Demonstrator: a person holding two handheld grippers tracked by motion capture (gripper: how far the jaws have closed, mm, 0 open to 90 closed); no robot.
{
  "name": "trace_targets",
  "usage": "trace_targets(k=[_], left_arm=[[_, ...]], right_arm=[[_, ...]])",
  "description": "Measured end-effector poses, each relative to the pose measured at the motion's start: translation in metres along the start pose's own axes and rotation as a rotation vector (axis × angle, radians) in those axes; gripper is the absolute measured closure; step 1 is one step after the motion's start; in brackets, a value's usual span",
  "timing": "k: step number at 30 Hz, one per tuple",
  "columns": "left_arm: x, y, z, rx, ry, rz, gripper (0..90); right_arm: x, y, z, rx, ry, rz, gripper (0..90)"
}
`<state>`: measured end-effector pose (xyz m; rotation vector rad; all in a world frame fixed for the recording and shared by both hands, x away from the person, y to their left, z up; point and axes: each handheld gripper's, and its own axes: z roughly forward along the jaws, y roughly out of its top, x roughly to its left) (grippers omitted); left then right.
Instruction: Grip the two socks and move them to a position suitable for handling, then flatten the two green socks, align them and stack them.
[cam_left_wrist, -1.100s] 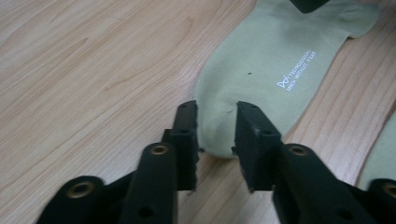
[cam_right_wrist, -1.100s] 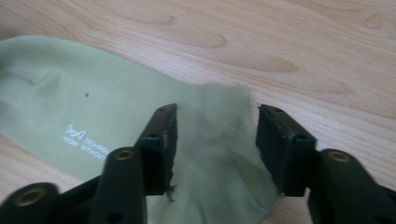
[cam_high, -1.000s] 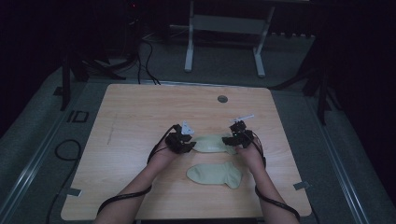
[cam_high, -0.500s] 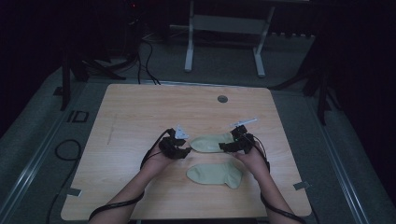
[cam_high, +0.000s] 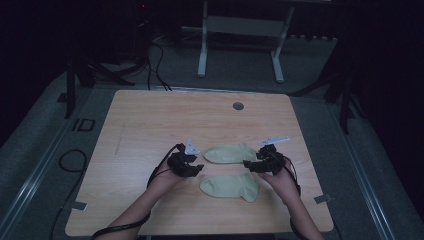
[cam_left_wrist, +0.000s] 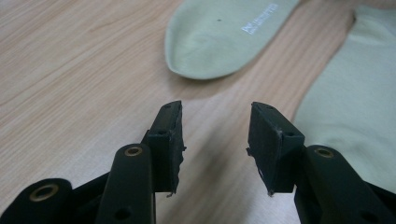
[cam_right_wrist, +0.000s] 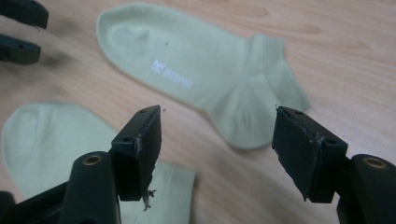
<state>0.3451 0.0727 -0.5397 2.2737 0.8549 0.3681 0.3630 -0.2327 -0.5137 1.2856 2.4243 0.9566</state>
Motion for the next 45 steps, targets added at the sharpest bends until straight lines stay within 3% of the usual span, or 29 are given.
trace_targets(k=[3, 7, 12, 16, 22, 28, 35, 40, 45], left_arm=[[-0.005, -0.002, -0.005, 0.003, -0.004, -0.005, 54.7], [-0.013, -0.004, -0.013, -0.008, -0.014, 0.005, 52.3], [-0.022, -0.008, -0.022, -0.010, -0.035, 0.006, 52.3], [-0.031, -0.011, -0.027, -0.010, -0.065, 0.004, 50.8], [-0.045, -0.017, -0.020, 0.028, -0.086, 0.031, 48.1], [-0.045, -0.023, -0.009, 0.062, -0.078, 0.019, 48.0], [-0.047, -0.024, -0.003, 0.088, -0.082, 0.042, 53.7], [-0.050, -0.023, -0.001, 0.090, -0.091, 0.048, 58.5], [-0.051, -0.021, 0.001, 0.090, -0.125, 0.045, 72.0]], right_arm=[[0.002, -0.008, -0.006, -0.006, 0.017, 0.000, 34.0], [0.008, -0.015, -0.015, -0.006, 0.027, -0.038, 34.0], [0.012, -0.023, -0.024, -0.019, 0.040, -0.034, 34.1], [0.016, -0.031, -0.027, -0.009, 0.065, -0.043, 39.1], [0.012, -0.049, -0.019, 0.039, 0.066, -0.034, 47.3], [0.014, -0.060, -0.010, 0.084, 0.043, -0.053, 52.2], [0.018, -0.064, -0.008, 0.109, 0.015, -0.093, 59.1], [0.021, -0.065, -0.008, 0.106, -0.016, -0.117, 71.0], [0.021, -0.066, -0.008, 0.103, -0.010, -0.113, 81.8]])
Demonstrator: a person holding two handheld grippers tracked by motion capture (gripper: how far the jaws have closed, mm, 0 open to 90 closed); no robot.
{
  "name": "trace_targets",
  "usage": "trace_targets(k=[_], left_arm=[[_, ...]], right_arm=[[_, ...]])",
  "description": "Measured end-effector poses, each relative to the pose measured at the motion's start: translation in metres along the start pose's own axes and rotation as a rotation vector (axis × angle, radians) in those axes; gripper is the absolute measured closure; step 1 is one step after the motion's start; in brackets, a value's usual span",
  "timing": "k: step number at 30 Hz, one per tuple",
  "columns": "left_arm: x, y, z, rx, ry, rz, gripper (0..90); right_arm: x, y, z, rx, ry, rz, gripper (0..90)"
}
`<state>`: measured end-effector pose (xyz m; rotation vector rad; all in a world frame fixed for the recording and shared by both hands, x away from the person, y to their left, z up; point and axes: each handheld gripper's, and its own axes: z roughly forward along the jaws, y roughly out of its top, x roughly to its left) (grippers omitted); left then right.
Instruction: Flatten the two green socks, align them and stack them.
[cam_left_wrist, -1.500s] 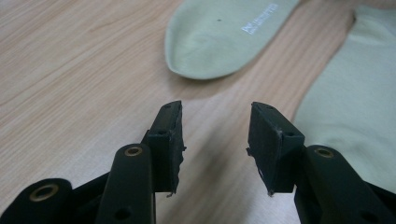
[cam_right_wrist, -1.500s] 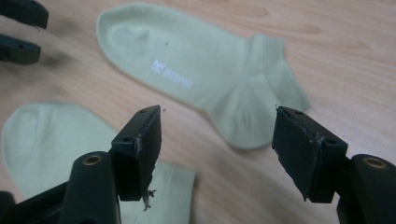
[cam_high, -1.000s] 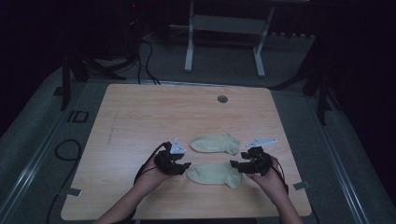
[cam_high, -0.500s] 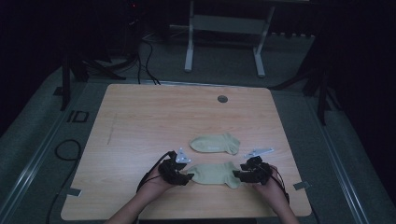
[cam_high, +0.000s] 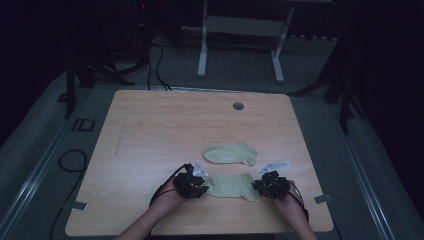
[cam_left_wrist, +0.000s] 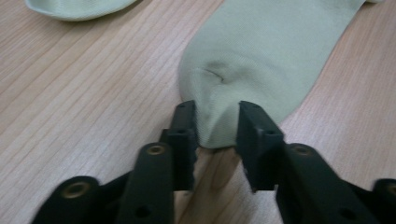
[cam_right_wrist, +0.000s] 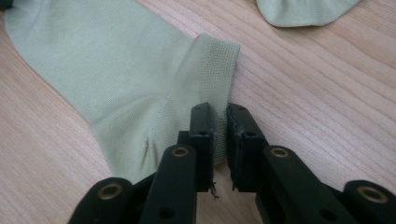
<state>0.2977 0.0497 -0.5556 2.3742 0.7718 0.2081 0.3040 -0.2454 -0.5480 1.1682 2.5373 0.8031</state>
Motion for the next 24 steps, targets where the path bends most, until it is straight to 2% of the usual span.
trace_targets(k=[1, 3, 5, 7, 10, 21, 24], left_arm=[[0.000, 0.000, 0.001, -0.001, -0.021, -0.006, 77.0], [0.000, 0.001, 0.001, -0.004, -0.015, -0.003, 85.3], [0.000, 0.001, 0.001, -0.011, -0.013, -0.008, 87.3], [0.001, 0.003, -0.001, -0.025, -0.009, -0.022, 88.0], [0.000, 0.005, -0.006, -0.043, -0.003, -0.021, 88.5], [0.004, 0.019, -0.037, -0.133, 0.024, -0.044, 88.6], [0.008, 0.024, -0.041, -0.134, 0.030, -0.045, 88.5]], right_arm=[[0.000, 0.000, 0.000, 0.001, 0.000, 0.004, 82.1], [-0.001, 0.000, 0.000, -0.002, 0.003, 0.016, 82.4], [-0.001, -0.001, -0.001, -0.003, 0.012, 0.031, 82.8], [-0.002, -0.001, -0.002, 0.001, 0.014, 0.031, 83.3], [-0.001, 0.001, -0.007, -0.013, 0.010, 0.028, 83.7], [-0.001, 0.018, -0.035, -0.094, 0.014, 0.021, 83.9], [-0.003, 0.023, -0.039, -0.106, 0.010, 0.022, 83.9]])
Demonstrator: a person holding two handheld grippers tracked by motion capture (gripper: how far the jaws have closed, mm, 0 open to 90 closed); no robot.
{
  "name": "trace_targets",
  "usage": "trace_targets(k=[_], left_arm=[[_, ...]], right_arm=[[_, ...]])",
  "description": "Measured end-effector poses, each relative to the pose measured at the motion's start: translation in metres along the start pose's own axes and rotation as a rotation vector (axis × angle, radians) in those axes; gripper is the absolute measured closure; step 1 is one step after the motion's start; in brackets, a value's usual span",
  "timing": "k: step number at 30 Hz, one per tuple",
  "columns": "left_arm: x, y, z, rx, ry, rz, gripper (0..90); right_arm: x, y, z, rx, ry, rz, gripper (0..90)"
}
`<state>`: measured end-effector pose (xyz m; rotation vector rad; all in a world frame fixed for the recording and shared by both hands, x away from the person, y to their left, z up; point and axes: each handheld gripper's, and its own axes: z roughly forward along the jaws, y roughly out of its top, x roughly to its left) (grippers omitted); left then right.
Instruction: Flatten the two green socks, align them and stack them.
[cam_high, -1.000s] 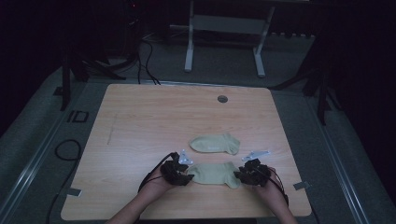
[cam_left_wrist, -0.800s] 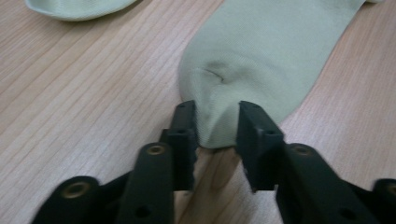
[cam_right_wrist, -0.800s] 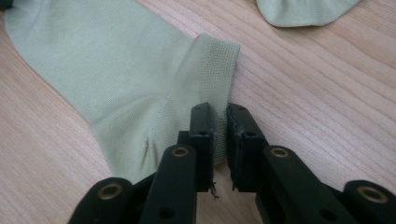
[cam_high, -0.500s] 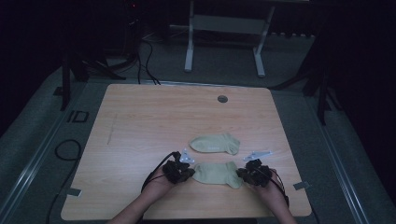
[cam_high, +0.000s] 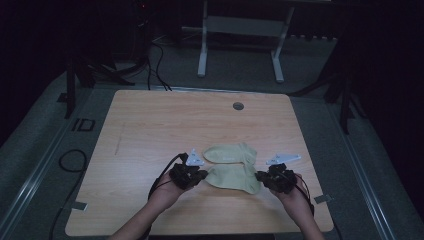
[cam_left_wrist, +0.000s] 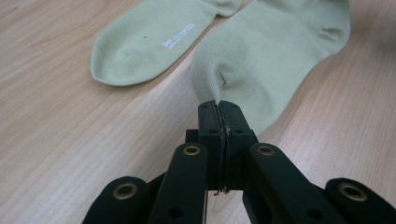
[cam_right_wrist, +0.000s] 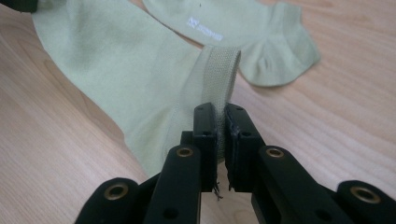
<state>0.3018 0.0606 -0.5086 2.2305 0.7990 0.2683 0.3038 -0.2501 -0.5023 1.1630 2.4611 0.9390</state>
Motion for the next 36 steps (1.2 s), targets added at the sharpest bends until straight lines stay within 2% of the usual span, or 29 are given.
trace_targets(k=[5, 12, 14, 21, 25, 29, 32, 36], left_arm=[[0.005, 0.006, -0.002, 0.000, 0.006, -0.004, 88.5], [0.015, 0.015, -0.004, -0.020, 0.033, -0.020, 88.5], [0.016, 0.016, -0.006, -0.026, 0.046, -0.013, 88.5], [0.027, 0.026, -0.009, -0.029, 0.066, -0.028, 88.5], [0.031, 0.032, -0.007, -0.031, 0.083, -0.028, 88.5], [0.038, 0.037, -0.003, -0.029, 0.092, -0.036, 88.5], [0.041, 0.038, 0.004, -0.002, 0.113, -0.024, 88.5], [0.044, 0.037, 0.015, 0.016, 0.106, -0.028, 88.5]], right_arm=[[-0.004, 0.008, -0.001, -0.010, -0.006, 0.001, 83.9], [-0.012, 0.023, 0.000, -0.030, -0.020, 0.007, 83.9], [-0.015, 0.028, 0.001, -0.036, -0.026, 0.008, 83.9], [-0.022, 0.046, 0.004, -0.034, -0.044, 0.004, 83.8], [-0.029, 0.056, 0.007, -0.038, -0.045, 0.021, 83.8], [-0.035, 0.064, 0.011, -0.032, -0.060, 0.024, 83.8], [-0.040, 0.070, 0.016, -0.021, -0.072, 0.030, 83.7], [-0.048, 0.073, 0.026, -0.002, -0.080, 0.041, 83.6]])
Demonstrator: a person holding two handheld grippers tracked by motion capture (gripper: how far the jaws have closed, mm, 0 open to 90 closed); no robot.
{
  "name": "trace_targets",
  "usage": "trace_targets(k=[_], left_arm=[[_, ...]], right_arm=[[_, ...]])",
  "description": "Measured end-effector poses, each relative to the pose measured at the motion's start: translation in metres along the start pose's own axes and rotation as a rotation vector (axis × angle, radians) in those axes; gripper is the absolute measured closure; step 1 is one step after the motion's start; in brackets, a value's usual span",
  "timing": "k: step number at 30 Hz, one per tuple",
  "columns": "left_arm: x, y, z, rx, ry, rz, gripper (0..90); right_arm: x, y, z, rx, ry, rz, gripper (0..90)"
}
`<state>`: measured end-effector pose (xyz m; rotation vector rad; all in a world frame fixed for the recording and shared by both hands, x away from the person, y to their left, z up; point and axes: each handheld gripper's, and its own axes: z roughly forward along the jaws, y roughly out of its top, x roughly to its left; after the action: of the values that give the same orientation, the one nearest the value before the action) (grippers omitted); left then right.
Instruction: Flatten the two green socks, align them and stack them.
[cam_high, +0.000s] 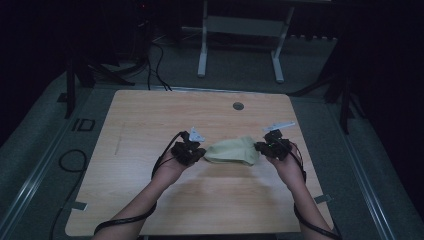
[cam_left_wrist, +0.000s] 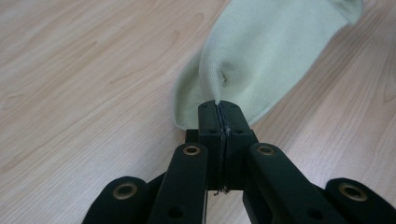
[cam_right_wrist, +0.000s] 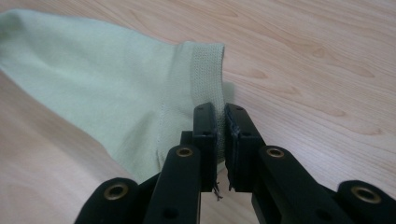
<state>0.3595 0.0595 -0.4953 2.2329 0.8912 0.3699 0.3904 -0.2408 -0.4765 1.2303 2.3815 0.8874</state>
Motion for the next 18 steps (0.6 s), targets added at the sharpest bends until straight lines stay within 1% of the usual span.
trace_targets(k=[2, 3, 4, 5, 6, 8, 9, 10, 11, 12, 13, 15, 18], left_arm=[[0.001, 0.000, 0.003, -0.001, 0.000, -0.008, 88.4], [0.004, 0.001, 0.007, 0.005, -0.003, -0.010, 88.4], [0.005, 0.001, 0.010, 0.005, 0.002, -0.011, 88.5], [0.006, 0.002, 0.013, 0.015, -0.010, -0.017, 88.4], [0.008, 0.002, 0.017, 0.018, -0.006, -0.024, 88.4], [0.008, 0.002, 0.022, 0.036, 0.006, -0.014, 88.4], [0.008, 0.002, 0.024, 0.037, 0.004, -0.015, 88.4], [0.009, 0.001, 0.027, 0.044, -0.005, -0.017, 88.4], [0.009, 0.001, 0.029, 0.047, 0.000, -0.018, 88.4], [0.010, 0.000, 0.031, 0.052, -0.011, -0.024, 88.4], [0.011, -0.001, 0.033, 0.054, -0.017, -0.026, 88.4], [0.012, -0.002, 0.038, 0.067, -0.010, -0.024, 88.3], [0.014, -0.005, 0.045, 0.071, -0.011, -0.035, 88.2]], right_arm=[[-0.002, 0.000, 0.003, 0.007, 0.000, 0.004, 83.6], [-0.003, 0.000, 0.006, 0.015, 0.002, 0.006, 83.7], [-0.006, 0.001, 0.011, 0.027, -0.001, 0.010, 83.6], [-0.008, 0.001, 0.013, 0.032, 0.003, 0.011, 83.6], [-0.009, 0.001, 0.016, 0.040, 0.001, 0.016, 83.6], [-0.013, 0.000, 0.022, 0.053, 0.008, 0.027, 83.5], [-0.015, 0.000, 0.025, 0.059, 0.014, 0.041, 83.5], [-0.016, -0.001, 0.027, 0.064, 0.015, 0.043, 83.5], [-0.017, -0.001, 0.030, 0.072, 0.016, 0.047, 83.4], [-0.018, -0.002, 0.032, 0.078, 0.022, 0.053, 83.4], [-0.019, -0.002, 0.035, 0.092, 0.025, 0.056, 83.3], [-0.020, -0.004, 0.041, 0.111, 0.025, 0.056, 83.2], [-0.022, -0.006, 0.049, 0.125, 0.019, 0.061, 83.1]])
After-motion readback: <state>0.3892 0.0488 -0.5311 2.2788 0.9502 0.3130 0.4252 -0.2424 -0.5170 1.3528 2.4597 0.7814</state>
